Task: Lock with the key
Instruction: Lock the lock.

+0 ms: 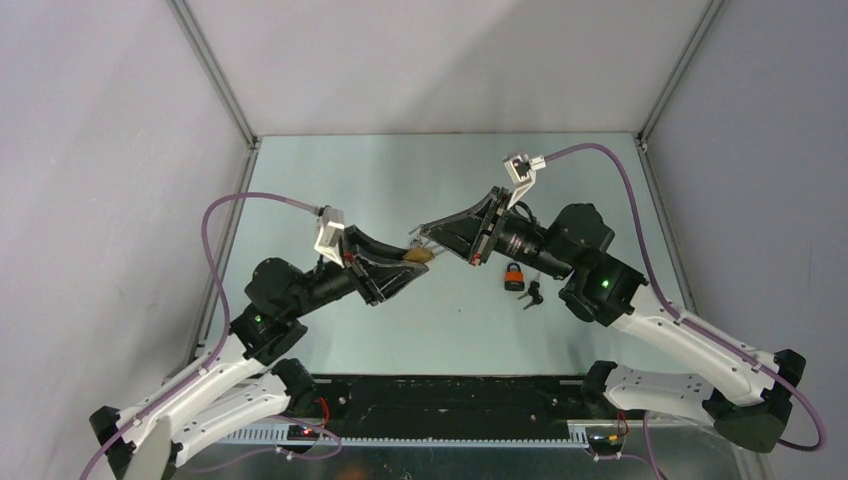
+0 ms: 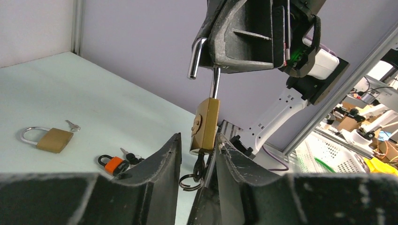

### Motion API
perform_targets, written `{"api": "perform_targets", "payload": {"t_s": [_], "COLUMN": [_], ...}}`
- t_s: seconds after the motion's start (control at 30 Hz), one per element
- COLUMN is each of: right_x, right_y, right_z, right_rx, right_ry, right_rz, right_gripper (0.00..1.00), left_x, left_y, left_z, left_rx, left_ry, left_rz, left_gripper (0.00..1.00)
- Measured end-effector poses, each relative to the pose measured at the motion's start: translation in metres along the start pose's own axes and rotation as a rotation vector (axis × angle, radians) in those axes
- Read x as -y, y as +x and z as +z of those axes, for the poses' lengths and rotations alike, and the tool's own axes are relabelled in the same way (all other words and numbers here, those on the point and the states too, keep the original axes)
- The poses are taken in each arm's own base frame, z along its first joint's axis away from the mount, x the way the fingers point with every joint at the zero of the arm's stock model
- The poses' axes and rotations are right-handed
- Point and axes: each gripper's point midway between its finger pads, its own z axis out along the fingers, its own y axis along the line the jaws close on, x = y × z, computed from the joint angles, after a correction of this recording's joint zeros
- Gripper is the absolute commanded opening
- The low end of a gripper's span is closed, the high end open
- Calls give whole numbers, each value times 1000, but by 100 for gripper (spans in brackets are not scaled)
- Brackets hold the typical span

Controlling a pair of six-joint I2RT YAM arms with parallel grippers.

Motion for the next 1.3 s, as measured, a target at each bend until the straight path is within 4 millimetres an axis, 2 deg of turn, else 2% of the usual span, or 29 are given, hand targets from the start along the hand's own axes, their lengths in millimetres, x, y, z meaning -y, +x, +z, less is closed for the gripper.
{"api": "perform_targets", "payload": {"t_s": [0.1,0.17,0.23,0.6,0.67,0.77,0.8,0.87,0.93,1.0,1.03,1.07,1.1,1.17,1.3], "right_x": [2,3,3,7,8,11,13,18,22,22,23,24,25,29,45], "right_y": [0,0,-1,3,4,7,8,11,12,12,12,12,12,13,14], "right_z": [0,0,1,1,2,4,5,6,6,6,6,6,6,4,-7], "right_rx": [4,7,11,6,3,-5,-8,-10,-11,-14,-13,-14,-14,-15,-17], "right_ry": [9,15,19,33,35,42,45,59,69,69,72,75,79,83,108], "right_rz": [14,22,29,39,40,43,44,51,66,71,74,78,83,77,2], "right_gripper": [0,0,0,0,0,0,0,0,0,18,41,53,71,84,86], "left_x": [-3,-6,-7,-13,-14,-14,-14,-12,-11,-12,-12,-13,-13,-15,-21], "left_y": [0,0,-1,-8,-8,-8,-9,-8,-6,-5,-4,-4,-3,-1,6], "left_z": [1,2,2,1,1,1,1,0,0,0,0,-1,-1,-2,-3], "left_rx": [2,6,12,42,44,46,47,43,38,36,36,35,36,31,4], "left_ry": [-14,-26,-35,-72,-76,-81,-79,-70,-66,-67,-67,-69,-70,-81,-103], "left_rz": [2,3,4,9,14,16,18,20,21,23,22,22,22,20,25], "left_gripper": [44,51,52,50,45,28,14,2,0,0,0,0,0,0,0]}}
